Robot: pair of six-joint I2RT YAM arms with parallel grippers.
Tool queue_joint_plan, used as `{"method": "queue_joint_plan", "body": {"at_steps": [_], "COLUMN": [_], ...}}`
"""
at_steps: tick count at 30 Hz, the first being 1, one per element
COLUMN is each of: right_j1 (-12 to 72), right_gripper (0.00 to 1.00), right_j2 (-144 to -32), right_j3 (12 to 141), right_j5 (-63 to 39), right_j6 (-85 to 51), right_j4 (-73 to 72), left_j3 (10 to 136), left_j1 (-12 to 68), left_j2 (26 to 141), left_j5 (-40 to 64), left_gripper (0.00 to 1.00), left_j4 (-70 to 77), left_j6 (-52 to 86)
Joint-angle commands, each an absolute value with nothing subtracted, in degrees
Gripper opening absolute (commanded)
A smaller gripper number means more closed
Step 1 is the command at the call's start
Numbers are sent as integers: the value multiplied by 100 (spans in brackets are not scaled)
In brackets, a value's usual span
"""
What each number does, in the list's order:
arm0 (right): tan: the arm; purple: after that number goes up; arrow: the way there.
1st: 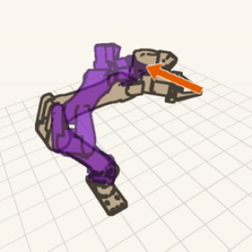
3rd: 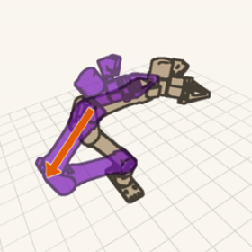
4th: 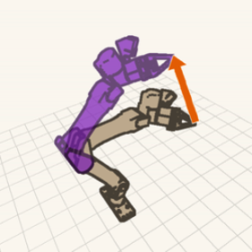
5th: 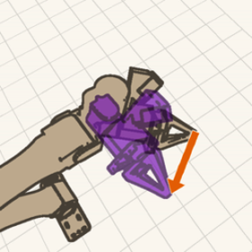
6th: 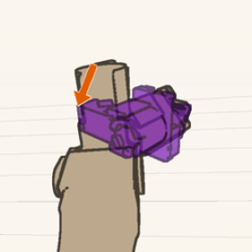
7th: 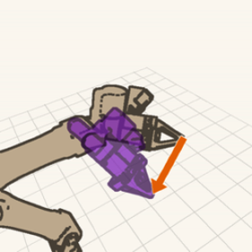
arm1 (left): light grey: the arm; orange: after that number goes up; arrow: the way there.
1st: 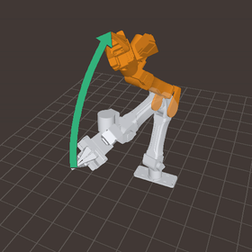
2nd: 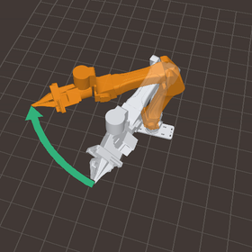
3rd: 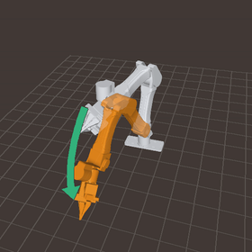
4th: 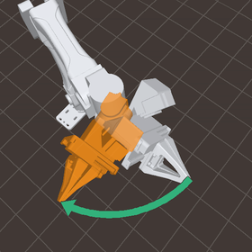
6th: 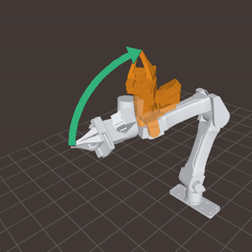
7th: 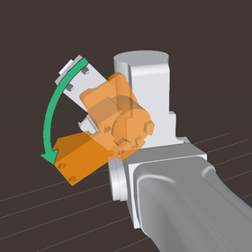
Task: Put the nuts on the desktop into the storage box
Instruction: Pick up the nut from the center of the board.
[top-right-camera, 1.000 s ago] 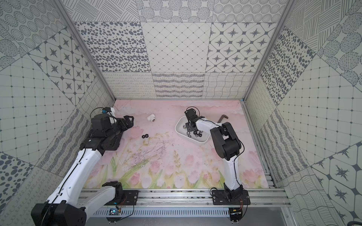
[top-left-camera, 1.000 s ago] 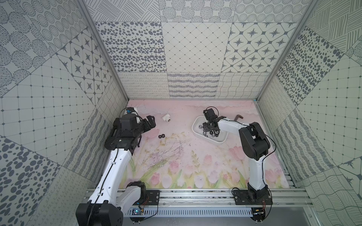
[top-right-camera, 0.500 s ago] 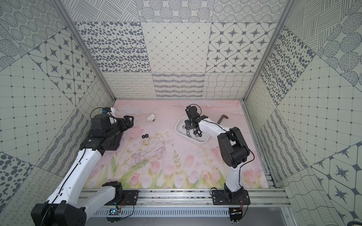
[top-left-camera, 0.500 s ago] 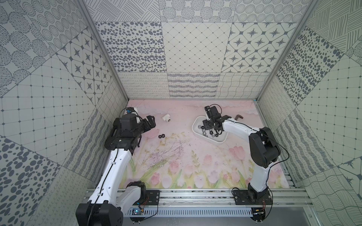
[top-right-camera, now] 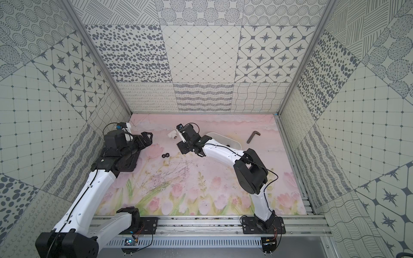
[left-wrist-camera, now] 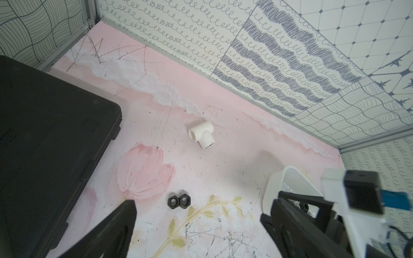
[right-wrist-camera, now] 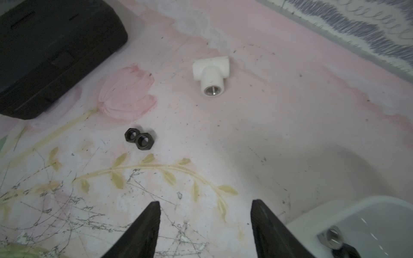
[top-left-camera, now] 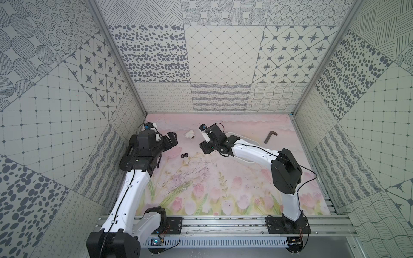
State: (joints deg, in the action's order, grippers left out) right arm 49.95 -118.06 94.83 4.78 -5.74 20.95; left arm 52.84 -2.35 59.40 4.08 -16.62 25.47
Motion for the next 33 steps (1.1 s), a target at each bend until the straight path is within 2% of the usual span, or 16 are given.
{"method": "queue_joint_plan", "body": {"at_steps": [1,11,20,23,33], "right_j1": [5194,5466,5511,5520,5520], "right_gripper": [68,74,74,72,58], "right_j2": [-12370,-13558,-14238,-14446,-14727], "right_j3": [9937,11024,11835,12111,12420], "right_j5": [158,-202,-210,-246,-363], "right_j6": [-672,-629,-546,-495,-492], "right_j4": [2031,2025,2292,2457,2647], "left_j3": [5294,5269,5255,5236,5221], "left_j1": [-246,-251,-246,-246,-246], "left_j2": [5945,5952,5947,5940,5923], "left_j5": [456,465,449,446,429], "left_gripper": [99,99,99,99,99], "left_j4": [-1485,-1458,-1448,-1441,-1448], "left_j6": [2514,2522,2531,2522,2522]}}
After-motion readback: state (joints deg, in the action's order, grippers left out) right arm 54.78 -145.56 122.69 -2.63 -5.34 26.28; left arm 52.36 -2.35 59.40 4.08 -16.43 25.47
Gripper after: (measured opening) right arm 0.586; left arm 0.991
